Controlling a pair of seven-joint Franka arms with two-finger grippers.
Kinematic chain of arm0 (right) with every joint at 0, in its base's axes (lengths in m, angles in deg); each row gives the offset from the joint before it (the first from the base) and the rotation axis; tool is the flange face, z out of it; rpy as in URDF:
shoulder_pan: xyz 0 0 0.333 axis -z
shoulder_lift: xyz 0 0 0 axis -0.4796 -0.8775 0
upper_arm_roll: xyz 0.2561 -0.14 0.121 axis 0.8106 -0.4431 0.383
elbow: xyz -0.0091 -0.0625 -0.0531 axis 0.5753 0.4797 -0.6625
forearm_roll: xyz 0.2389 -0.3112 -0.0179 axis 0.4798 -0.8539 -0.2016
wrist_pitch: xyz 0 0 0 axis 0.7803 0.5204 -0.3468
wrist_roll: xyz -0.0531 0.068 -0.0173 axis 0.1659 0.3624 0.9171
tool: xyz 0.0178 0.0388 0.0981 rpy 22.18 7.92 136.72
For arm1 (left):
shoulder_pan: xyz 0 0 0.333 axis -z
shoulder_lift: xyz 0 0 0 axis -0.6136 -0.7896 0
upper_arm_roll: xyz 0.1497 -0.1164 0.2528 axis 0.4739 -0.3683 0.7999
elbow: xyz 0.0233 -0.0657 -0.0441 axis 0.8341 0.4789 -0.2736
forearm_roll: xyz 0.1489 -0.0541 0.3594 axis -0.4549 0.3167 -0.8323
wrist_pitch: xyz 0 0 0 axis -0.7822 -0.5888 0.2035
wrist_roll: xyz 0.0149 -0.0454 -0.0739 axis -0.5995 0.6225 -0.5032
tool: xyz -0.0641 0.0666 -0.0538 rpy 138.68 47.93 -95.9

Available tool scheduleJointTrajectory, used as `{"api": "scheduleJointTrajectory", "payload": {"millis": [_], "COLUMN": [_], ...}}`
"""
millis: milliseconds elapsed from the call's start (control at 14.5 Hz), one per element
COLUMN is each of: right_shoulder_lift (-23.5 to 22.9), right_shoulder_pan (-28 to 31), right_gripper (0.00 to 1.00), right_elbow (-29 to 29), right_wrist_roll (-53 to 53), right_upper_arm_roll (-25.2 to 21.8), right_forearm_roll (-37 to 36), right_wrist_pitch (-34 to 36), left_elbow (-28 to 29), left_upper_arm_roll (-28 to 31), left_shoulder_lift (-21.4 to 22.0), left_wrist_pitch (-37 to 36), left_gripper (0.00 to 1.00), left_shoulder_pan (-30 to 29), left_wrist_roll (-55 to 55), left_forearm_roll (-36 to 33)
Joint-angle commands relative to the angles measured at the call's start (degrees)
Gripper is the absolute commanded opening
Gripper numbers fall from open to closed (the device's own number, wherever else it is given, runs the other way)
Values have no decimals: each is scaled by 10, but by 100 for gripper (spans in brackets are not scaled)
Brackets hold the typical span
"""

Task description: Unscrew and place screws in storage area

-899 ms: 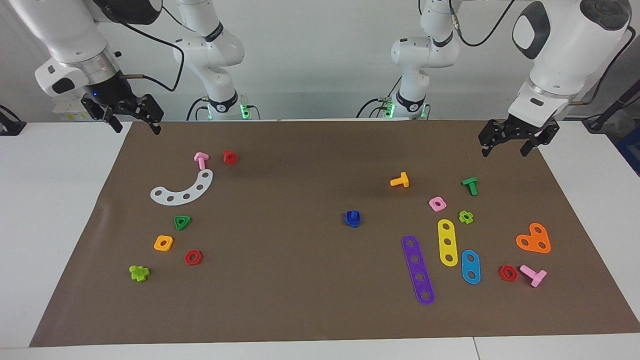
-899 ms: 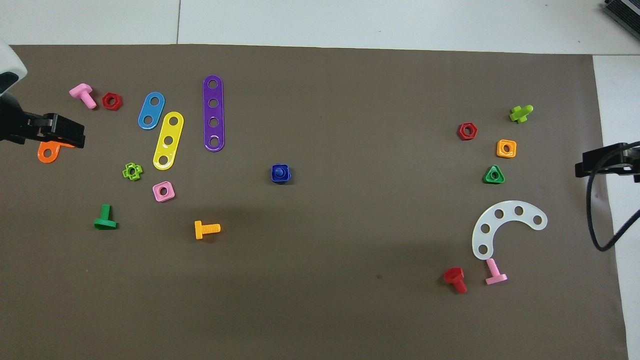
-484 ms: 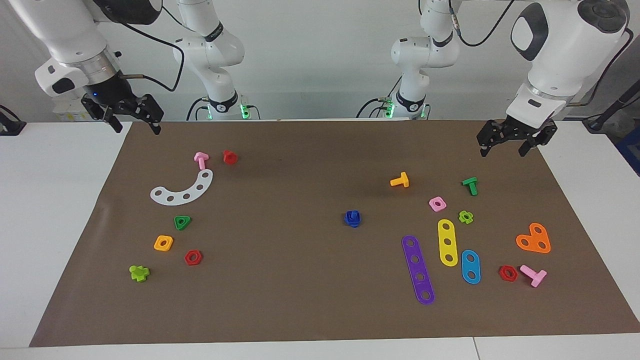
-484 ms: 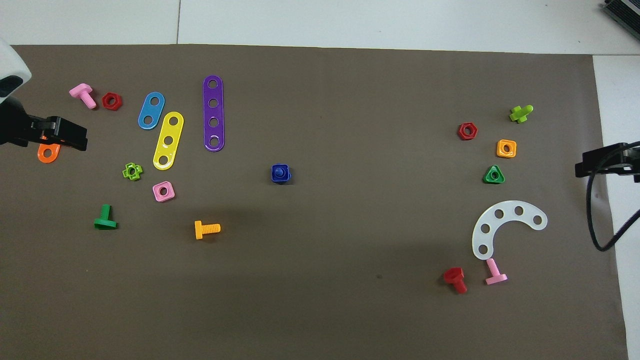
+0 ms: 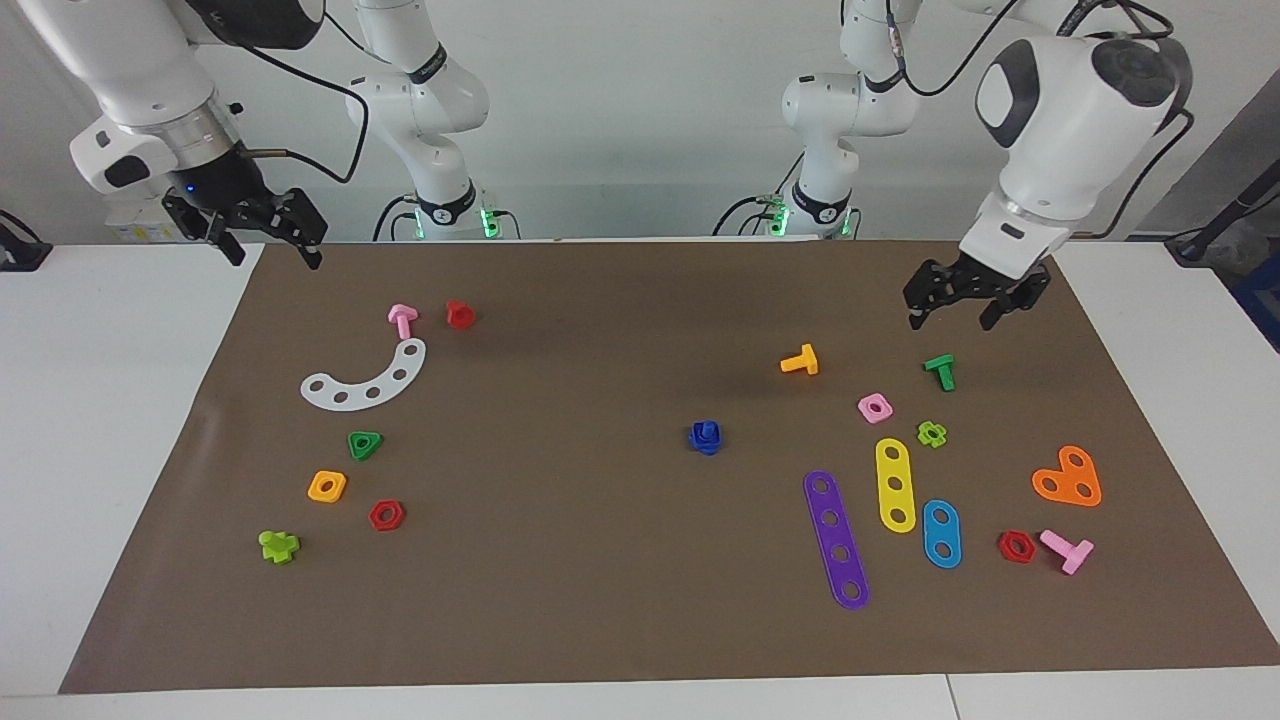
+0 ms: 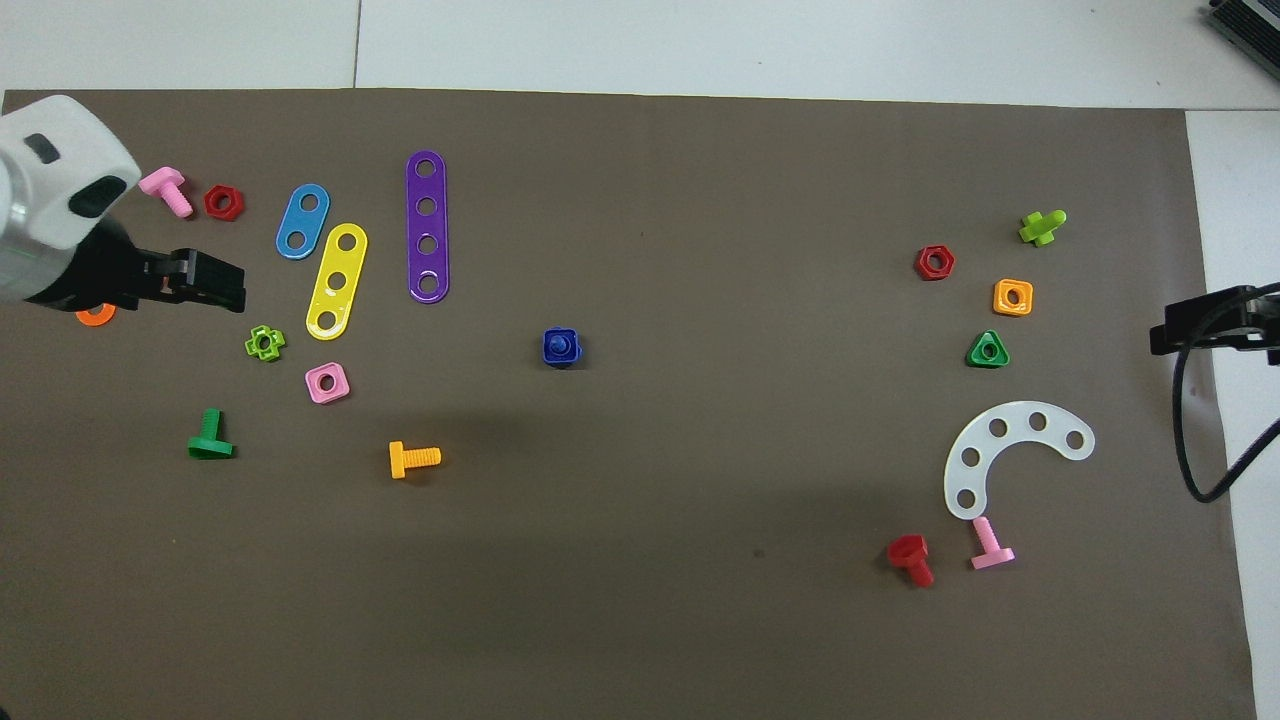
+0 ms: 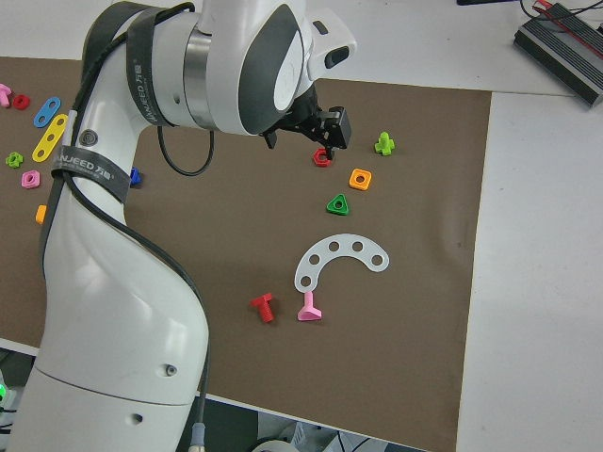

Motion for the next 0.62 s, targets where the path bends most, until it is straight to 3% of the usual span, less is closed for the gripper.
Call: {"api": "scheduleJointTrajectory", "payload": {"millis": [0,208,553], "right_shoulder_lift": [13,14,17], "right_shoulder_pan": [6,6,6], "right_gripper": [100,100,100], "right_elbow": [18,21,22], "right_wrist_roll": [-14,-13,-13], "right_upper_arm_roll": [5,5,5], "right_forearm_roll": [-11,-10,-9], "right_wrist_pitch": [-14,-14,-14], "left_elbow": [9,3,-21], "left_upper_arm_roll": [7,7,9], "left_shoulder_lift": [-44,-86,-197], "left_wrist_pitch": [68,132,228], "left_gripper": [99,98,96], "left_shoulder_pan": [59,98,167], "left_wrist_roll": [-71,-104,-159], "left_forearm_roll": [11,37,43]}}
